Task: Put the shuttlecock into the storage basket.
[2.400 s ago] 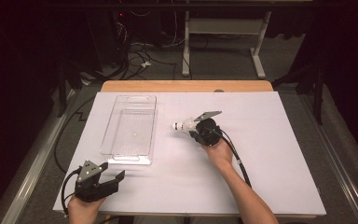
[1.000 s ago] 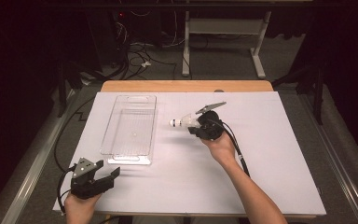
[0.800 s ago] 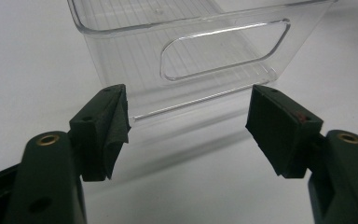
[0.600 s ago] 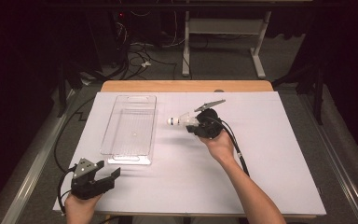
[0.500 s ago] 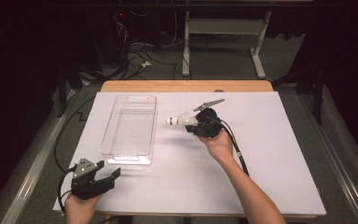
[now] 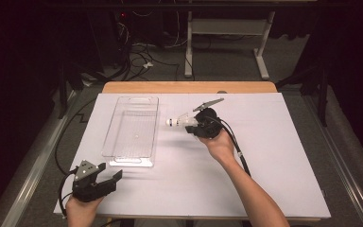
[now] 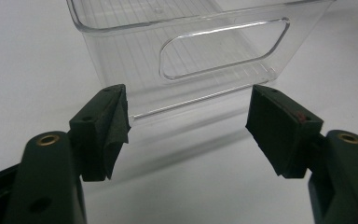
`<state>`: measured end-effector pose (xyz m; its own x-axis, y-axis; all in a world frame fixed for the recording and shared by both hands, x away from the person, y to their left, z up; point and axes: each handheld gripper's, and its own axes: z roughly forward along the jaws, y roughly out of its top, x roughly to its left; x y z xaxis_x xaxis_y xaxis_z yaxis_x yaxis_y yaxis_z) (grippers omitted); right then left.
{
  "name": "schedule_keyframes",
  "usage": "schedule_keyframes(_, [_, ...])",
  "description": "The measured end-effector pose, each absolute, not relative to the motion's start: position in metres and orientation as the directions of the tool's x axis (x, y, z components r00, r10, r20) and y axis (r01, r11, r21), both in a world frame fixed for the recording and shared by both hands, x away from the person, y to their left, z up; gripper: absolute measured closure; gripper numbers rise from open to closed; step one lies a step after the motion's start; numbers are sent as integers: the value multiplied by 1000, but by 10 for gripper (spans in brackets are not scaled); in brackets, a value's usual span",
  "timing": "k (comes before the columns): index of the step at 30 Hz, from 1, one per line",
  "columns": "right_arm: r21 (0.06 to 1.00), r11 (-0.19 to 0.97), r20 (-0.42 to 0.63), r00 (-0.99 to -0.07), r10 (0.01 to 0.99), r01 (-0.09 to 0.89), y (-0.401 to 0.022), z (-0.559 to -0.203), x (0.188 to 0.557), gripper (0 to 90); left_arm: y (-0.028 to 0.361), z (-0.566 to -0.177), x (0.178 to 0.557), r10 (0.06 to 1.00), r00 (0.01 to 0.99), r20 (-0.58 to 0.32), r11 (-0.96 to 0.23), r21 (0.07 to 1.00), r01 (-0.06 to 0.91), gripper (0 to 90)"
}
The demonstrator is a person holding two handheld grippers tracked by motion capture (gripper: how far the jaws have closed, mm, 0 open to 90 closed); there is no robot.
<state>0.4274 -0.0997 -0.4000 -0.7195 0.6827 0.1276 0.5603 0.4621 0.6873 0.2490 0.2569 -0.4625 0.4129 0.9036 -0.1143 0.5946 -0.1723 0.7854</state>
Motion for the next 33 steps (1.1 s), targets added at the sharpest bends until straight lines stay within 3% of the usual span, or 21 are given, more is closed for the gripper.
schedule_keyframes(33, [692,472,138,-742,656,546,-76,-384,437,890,256,-463,250,903,415,-114,-175,785,595,304])
